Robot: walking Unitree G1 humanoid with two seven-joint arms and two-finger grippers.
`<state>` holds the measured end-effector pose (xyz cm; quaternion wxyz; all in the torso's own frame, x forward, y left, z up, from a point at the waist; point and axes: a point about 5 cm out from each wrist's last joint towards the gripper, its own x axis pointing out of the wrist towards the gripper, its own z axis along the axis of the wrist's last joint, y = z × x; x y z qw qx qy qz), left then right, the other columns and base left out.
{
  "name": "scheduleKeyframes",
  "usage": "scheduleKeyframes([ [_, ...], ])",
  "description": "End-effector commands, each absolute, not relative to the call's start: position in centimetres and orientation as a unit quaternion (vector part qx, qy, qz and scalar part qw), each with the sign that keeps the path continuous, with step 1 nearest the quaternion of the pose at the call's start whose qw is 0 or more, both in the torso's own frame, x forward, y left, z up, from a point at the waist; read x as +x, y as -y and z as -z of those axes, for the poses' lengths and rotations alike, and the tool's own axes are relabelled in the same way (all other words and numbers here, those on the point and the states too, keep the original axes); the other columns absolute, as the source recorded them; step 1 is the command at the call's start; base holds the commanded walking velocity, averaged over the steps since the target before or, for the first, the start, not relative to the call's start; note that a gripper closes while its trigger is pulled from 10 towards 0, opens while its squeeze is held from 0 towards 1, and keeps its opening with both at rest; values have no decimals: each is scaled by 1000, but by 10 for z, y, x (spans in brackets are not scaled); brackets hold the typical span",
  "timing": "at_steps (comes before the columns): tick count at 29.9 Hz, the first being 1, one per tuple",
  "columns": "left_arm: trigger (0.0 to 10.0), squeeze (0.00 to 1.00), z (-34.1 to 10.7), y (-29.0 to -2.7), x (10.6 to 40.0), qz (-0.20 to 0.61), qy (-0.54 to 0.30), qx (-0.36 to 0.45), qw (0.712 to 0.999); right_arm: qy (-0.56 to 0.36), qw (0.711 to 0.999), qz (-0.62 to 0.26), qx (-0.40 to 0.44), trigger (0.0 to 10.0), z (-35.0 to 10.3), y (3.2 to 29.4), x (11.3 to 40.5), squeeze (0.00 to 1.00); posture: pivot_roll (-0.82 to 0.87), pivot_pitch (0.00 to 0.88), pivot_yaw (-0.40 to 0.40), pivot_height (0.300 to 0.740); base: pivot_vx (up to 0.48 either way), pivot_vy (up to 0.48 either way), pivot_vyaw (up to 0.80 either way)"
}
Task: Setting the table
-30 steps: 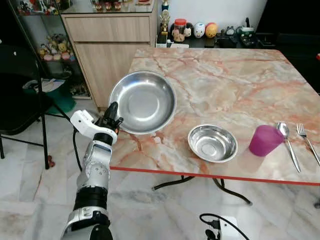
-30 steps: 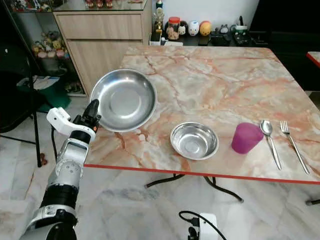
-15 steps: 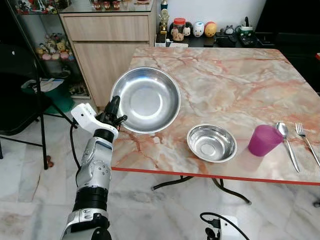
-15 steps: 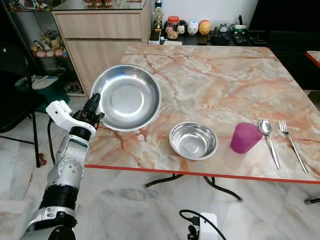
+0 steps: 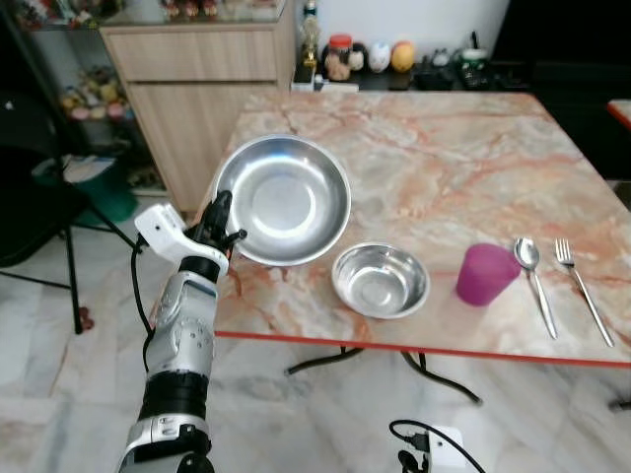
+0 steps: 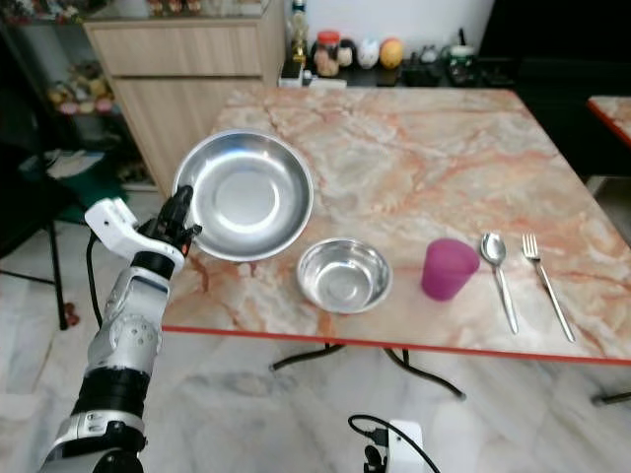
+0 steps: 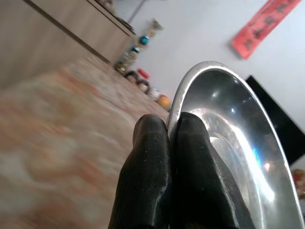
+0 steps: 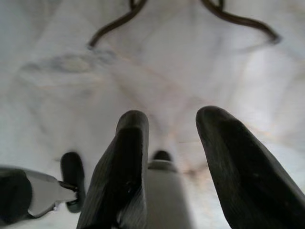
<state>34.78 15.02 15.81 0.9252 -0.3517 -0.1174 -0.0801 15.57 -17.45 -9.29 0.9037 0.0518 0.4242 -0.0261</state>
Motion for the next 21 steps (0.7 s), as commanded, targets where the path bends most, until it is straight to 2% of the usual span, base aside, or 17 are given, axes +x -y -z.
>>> scheduleKeyframes([
  [1,10000,0,-173,-152,349,93,143,-342,924,-425,903,28,54,10000,94,173,154,0,94,0,-5,740,0,-345,0],
  [12,10000,0,-187,-146,351,105,164,-358,913,-423,904,27,57,10000,93,174,155,0,86,0,-5,740,0,-347,0],
  [21,10000,0,-190,-144,352,107,165,-351,915,-425,902,41,60,10000,93,176,155,0,79,0,-5,740,0,-348,0],
])
